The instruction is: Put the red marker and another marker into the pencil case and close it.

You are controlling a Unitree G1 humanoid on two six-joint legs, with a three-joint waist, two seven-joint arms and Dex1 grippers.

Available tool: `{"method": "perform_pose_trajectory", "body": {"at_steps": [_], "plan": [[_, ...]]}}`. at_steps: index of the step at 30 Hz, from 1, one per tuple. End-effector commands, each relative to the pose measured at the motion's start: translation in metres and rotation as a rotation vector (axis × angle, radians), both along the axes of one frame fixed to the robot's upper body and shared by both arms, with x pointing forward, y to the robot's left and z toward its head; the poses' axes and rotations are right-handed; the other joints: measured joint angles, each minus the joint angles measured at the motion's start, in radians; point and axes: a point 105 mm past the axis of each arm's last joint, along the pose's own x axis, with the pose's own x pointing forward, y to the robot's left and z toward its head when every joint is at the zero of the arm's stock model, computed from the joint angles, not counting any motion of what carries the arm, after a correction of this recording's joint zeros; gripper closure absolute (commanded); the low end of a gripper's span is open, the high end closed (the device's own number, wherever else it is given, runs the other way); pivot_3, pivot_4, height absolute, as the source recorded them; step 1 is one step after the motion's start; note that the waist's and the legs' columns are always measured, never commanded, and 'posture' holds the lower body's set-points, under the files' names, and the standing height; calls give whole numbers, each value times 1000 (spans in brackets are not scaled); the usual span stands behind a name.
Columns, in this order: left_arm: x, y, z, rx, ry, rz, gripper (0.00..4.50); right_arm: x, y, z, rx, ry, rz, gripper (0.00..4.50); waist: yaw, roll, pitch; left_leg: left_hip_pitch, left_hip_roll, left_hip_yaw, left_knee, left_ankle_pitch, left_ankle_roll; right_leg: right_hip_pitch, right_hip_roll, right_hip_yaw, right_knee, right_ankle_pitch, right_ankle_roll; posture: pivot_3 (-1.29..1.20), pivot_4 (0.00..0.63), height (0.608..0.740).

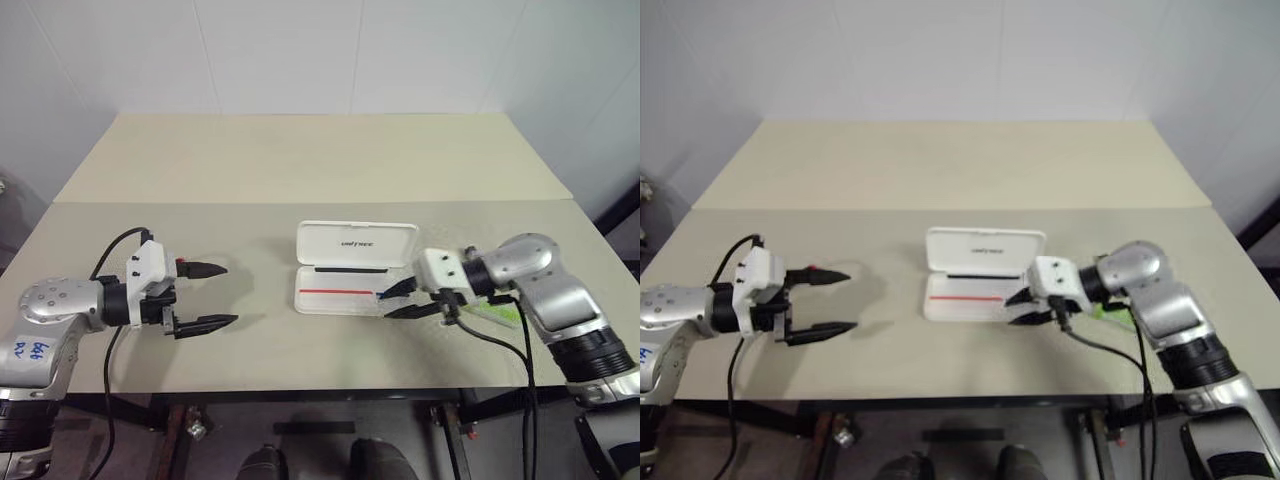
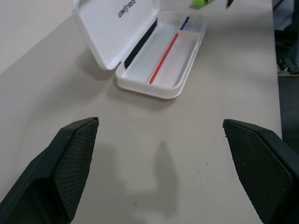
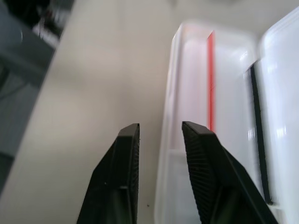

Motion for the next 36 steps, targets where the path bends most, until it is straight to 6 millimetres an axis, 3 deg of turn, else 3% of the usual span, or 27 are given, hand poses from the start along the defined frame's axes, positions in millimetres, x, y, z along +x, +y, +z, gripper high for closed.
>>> {"method": "perform_pose_trajectory", "body": {"at_steps": [1, 6, 13, 21, 27, 36], "plan": [[-5, 11, 13, -14, -50, 15, 0, -6, -19, 20, 131, 6, -21, 1719, 0, 0, 0, 0, 0, 0, 0, 0, 0, 0, 0, 0, 0, 0, 0, 0, 150, 740], [-7, 32, 13, -27, -39, 76, 0, 2, -41, 39, 292, 1, -122, 9, -1, 0, 0, 1, 0, 0, 0, 0, 0, 0, -1, 0, 0, 0, 0, 0, 150, 740], [-3, 71, 5, -22, -43, 240, 0, -9, -30, 63, 371, 9, -90, 9, -3, 0, 0, 2, 2, 1, -3, 0, 0, 0, -1, 1, 0, 0, -1, 0, 150, 740], [4, 122, -10, 105, -30, 509, 0, -10, -23, 48, 292, 1, -75, 9, -2, 0, 0, 2, 2, 0, -4, 0, 0, 0, -6, 0, -3, 0, -1, 0, 150, 740], [7, 139, -6, 152, 70, 576, 0, -8, -17, 41, 285, 9, -67, 9, -1, 0, 0, 2, 1, 0, -6, 0, 0, 0, -8, -1, -4, 0, -1, 0, 150, 740], [26, 146, 10, 166, 223, 533, 0, -6, -12, 38, 289, 21, -70, 9, 1, -1, 0, 0, 0, 3, -5, 0, 0, 0, 0, -2, -5, 0, -1, 0, 150, 740]]}}
